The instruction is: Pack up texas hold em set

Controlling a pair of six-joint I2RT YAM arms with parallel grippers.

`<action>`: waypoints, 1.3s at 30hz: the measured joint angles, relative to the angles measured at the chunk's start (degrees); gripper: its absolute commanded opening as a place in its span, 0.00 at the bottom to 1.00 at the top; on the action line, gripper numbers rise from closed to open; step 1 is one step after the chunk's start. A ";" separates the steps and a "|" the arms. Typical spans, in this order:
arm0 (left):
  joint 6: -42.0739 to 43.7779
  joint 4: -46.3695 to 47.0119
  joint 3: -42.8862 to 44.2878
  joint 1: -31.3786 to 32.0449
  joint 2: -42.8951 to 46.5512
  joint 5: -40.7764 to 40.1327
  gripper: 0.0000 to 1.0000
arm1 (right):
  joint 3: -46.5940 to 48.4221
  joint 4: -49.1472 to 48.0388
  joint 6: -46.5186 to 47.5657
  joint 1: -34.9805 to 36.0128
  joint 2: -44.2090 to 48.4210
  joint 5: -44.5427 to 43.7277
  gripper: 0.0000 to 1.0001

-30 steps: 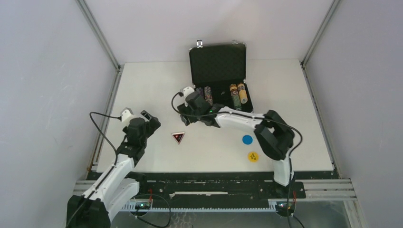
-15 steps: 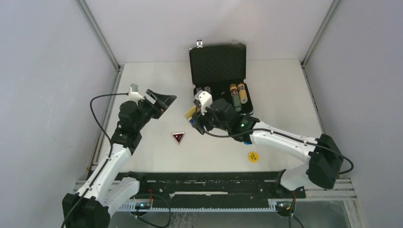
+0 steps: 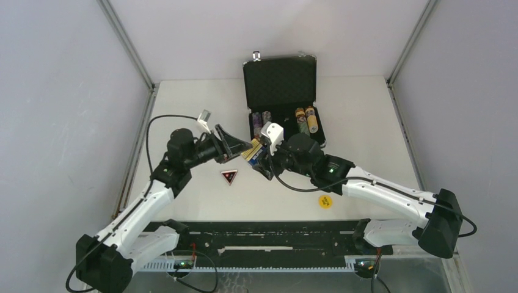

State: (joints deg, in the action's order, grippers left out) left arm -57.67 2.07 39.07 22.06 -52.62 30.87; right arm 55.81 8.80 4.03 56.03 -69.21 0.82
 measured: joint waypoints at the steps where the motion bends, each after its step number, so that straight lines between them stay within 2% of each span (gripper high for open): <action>1: -0.02 0.13 0.00 0.96 -0.83 0.63 0.68 | 0.00 0.02 0.09 0.04 0.02 0.22 0.35; 4: -0.37 0.46 0.00 2.86 -2.82 2.05 0.65 | 0.00 0.48 0.26 0.37 0.04 1.01 0.34; 8: -0.39 1.09 0.02 3.76 -4.35 3.43 0.50 | -0.31 1.40 0.46 0.76 0.48 1.66 0.34; 9: -0.50 1.49 0.02 3.82 -4.72 3.82 0.43 | -0.44 1.53 0.46 0.87 0.72 1.84 0.34; 11: -0.70 2.27 0.07 4.00 -5.46 4.39 0.23 | -0.98 1.79 0.55 0.96 1.46 2.01 0.34; 14: -0.55 3.13 0.39 4.66 -6.73 5.25 0.01 | -1.75 2.43 0.59 0.96 2.64 2.21 0.34; 16: -0.57 3.54 0.61 5.03 -7.28 5.44 0.00 | -1.99 2.56 0.59 0.92 3.02 1.99 0.35; 17: -0.59 3.96 0.61 5.22 -7.43 5.25 0.00 | -2.12 2.58 0.59 0.87 3.15 1.88 0.39; 21: -0.59 4.70 0.61 6.12 -8.04 4.44 0.00 | -2.51 2.95 0.55 0.37 3.52 1.95 0.80; 23: -0.61 5.05 0.70 6.45 -8.57 3.74 0.00 | -2.78 2.84 0.09 -0.26 3.56 2.19 0.89; 27: -0.28 4.39 2.82 6.67 -11.26 1.09 0.00 | -5.33 -0.24 -1.03 -1.84 5.75 -0.20 0.92; 31: -0.28 5.51 7.39 5.27 -16.79 -1.99 0.00 | -9.18 -3.26 -3.50 -5.29 11.52 -6.54 0.92; 35: -0.11 9.40 14.16 3.80 -26.60 -8.31 0.00 | -12.87 -6.10 -7.39 -11.30 16.76 -11.91 0.90; 39: -0.26 14.32 20.72 3.50 -38.51 -16.94 0.00 | -15.32 -6.86 -10.01 -15.78 17.59 -13.97 0.90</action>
State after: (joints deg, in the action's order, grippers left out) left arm -57.93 16.38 59.79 25.56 -91.13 13.93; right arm 40.49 1.93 -5.98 40.25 -51.62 -13.15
